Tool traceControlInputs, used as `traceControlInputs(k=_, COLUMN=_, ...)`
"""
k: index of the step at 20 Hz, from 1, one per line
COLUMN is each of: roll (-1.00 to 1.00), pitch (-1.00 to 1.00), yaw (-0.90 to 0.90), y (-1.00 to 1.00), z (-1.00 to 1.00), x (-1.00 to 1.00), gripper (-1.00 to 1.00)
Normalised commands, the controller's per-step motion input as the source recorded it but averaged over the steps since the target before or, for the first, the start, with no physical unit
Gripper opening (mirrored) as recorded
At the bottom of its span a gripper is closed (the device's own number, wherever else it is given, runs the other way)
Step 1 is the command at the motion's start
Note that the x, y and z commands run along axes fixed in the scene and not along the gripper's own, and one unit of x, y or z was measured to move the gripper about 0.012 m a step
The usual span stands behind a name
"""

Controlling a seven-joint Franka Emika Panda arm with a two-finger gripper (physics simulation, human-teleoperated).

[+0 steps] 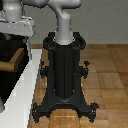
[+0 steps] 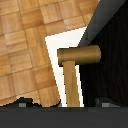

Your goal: Open the door by pressing down and pulling on the handle.

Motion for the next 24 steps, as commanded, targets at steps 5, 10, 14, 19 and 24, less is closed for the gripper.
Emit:
traceControlInputs(k=5, roll=0.00, pitch=0.00, yaw=0.00, y=-0.60, z=-0.60, x=0.00, gripper=1.00)
traceControlInputs(k=10, roll=0.00, pitch=0.00, yaw=0.00, y=-0.60, z=-0.80, x=0.00, gripper=1.00)
traceControlInputs(k=14, roll=0.00, pitch=0.00, yaw=0.00, y=-0.75, z=-0.75, x=0.00, gripper=1.00)
traceControlInputs(k=19, roll=0.00, pitch=0.00, yaw=0.00, y=0.00, z=0.00, x=0.00, gripper=-1.00)
traceControlInputs(k=24, roll=0.00, pitch=0.00, yaw=0.00, y=0.00, z=0.00, x=0.00, gripper=-1.00)
